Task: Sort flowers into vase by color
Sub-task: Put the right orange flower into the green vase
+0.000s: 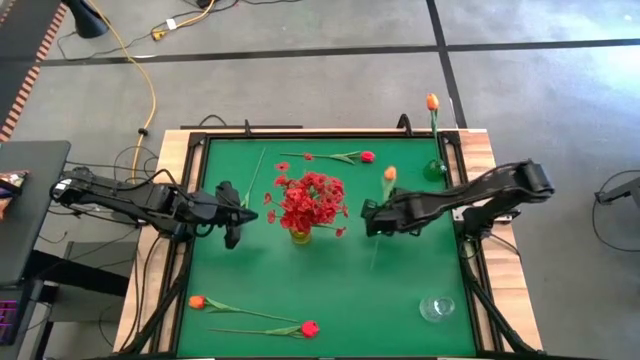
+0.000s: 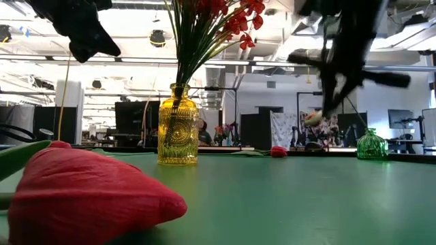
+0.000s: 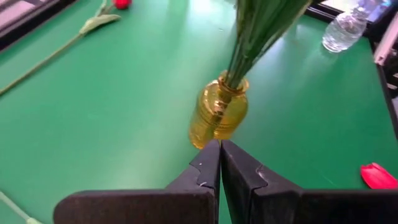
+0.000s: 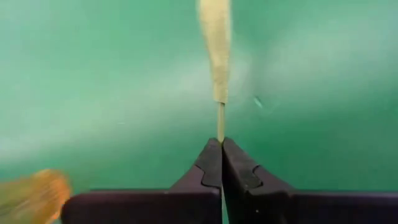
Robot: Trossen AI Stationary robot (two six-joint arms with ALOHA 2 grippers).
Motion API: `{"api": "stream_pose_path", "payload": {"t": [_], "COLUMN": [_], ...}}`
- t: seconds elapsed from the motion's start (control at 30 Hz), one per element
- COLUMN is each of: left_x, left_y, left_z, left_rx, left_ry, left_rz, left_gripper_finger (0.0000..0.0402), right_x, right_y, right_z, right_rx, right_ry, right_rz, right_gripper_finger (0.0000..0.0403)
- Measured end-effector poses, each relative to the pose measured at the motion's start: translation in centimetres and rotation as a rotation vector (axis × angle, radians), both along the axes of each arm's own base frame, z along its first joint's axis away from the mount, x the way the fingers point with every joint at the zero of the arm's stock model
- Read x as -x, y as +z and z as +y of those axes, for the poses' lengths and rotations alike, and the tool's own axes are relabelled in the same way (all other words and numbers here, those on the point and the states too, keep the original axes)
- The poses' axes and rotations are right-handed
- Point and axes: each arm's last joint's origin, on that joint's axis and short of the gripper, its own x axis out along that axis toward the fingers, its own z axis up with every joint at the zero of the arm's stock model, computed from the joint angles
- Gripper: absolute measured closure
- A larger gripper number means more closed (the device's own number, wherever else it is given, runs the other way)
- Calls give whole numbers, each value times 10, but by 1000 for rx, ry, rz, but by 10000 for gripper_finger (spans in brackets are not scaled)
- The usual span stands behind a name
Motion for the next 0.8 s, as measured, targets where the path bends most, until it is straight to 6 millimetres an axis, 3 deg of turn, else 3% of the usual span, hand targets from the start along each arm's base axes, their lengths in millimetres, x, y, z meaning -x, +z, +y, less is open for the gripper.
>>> {"api": "stream_pose_path", "payload": {"t": [0.23,0.47,0.8], "left_x": [0,0,-1], "left_y": [1,1,4], "left_z": [1,3,5], "left_rx": [-26,-60,-91], "left_ry": [41,89,150], "left_rz": [-16,-21,-51], "left_gripper_finger": [401,401,401], "right_x": [36,72,113], "right_y": [58,100,125], "right_z": [-12,-16,-33], "right_rx": [315,687,1001], "right_ry": [209,486,378], "right_rz": [-109,-48,155], "right_gripper_finger": [379,382,383]}}
